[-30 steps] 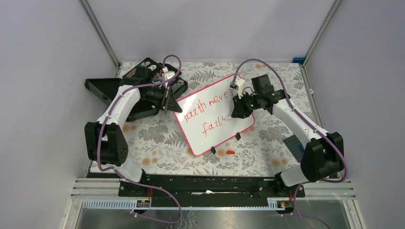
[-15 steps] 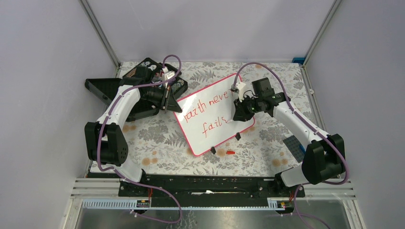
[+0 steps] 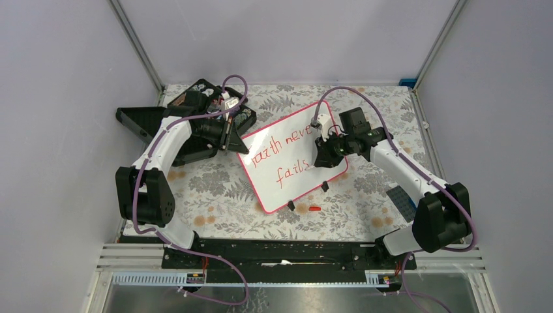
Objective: Write a sentence on the whiteboard
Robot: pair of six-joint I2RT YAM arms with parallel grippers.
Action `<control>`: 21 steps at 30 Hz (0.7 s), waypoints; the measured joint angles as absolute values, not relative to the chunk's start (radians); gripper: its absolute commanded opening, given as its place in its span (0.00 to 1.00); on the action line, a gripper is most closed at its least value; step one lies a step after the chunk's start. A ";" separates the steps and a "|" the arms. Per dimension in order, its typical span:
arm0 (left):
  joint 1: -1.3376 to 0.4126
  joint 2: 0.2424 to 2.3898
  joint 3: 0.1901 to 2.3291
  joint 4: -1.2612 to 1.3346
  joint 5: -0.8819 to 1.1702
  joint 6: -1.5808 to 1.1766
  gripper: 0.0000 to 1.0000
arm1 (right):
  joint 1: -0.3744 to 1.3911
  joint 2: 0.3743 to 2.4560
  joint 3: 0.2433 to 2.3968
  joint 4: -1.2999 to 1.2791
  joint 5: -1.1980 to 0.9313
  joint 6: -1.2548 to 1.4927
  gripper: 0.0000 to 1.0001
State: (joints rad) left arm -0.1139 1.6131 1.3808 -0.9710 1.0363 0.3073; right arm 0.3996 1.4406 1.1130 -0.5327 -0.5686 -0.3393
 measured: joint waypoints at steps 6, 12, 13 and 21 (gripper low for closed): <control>-0.114 1.613 1.380 -0.971 1.036 0.307 0.00 | 0.390 1.427 1.113 -0.547 -0.572 -0.341 0.00; -0.114 1.613 1.381 -0.971 1.036 0.307 0.00 | 0.341 1.409 1.115 -0.551 -0.580 -0.353 0.00; -0.114 1.613 1.381 -0.971 1.036 0.307 0.00 | 0.336 1.409 1.115 -0.551 -0.579 -0.356 0.00; -0.114 1.613 1.381 -0.971 1.037 0.307 0.00 | 0.328 1.420 1.116 -0.544 -0.567 -0.362 0.00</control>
State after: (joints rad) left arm -0.1139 1.6131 1.3808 -0.9710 1.0367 0.3073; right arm 0.3279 1.4200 1.1156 -0.5438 -0.5667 -0.3622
